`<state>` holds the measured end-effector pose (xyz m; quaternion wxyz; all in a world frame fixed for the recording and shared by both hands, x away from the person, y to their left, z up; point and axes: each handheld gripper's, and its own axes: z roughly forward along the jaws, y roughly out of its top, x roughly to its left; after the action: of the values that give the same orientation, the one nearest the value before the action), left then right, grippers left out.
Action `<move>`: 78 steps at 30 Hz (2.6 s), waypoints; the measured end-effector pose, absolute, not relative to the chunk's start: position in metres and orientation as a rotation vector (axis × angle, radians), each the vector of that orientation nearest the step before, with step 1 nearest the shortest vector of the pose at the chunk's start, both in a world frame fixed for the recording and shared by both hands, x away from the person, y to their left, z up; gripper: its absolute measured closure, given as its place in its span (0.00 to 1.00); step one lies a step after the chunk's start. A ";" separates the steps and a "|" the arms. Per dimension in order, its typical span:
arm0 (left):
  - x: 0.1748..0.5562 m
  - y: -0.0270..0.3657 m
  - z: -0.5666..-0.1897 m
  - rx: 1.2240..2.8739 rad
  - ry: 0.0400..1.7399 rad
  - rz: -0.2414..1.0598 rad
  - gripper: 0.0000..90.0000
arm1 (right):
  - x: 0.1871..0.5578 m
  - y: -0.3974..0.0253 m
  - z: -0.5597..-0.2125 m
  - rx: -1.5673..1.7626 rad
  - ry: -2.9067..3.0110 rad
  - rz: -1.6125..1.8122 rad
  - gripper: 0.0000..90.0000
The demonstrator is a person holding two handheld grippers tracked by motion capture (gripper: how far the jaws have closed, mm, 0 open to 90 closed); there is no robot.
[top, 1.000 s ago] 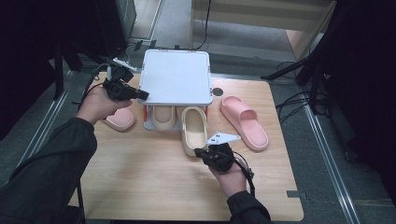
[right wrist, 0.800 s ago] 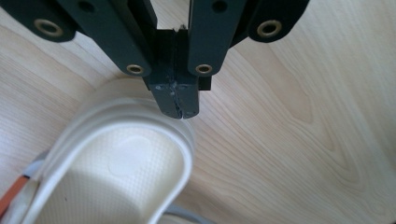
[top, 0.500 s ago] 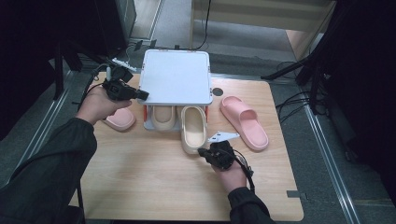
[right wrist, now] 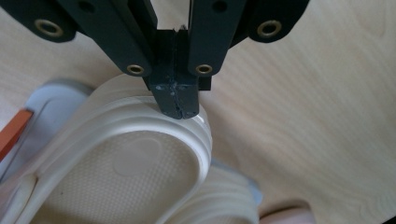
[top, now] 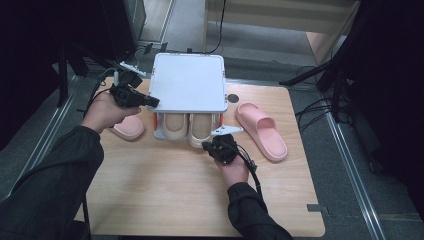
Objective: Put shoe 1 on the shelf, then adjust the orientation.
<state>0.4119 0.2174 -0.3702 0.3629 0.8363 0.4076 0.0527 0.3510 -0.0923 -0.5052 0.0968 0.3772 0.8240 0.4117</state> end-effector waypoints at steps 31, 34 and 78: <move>0.391 0.232 -0.356 2.093 1.152 0.157 0.48 | 0.315 -0.138 -0.480 1.069 2.483 1.398 0.55; 0.384 0.236 -0.355 2.080 1.135 0.164 0.47 | 0.309 -0.143 -0.478 1.050 2.496 1.427 0.53; 0.386 0.325 -0.466 1.916 1.466 0.296 0.99 | 0.293 -0.157 -0.481 0.974 2.648 1.373 0.48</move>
<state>0.3864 0.3252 -0.4662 0.3482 0.7390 0.5653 0.1143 0.2929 -0.1572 -0.4815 0.0020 0.3104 0.8439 0.4376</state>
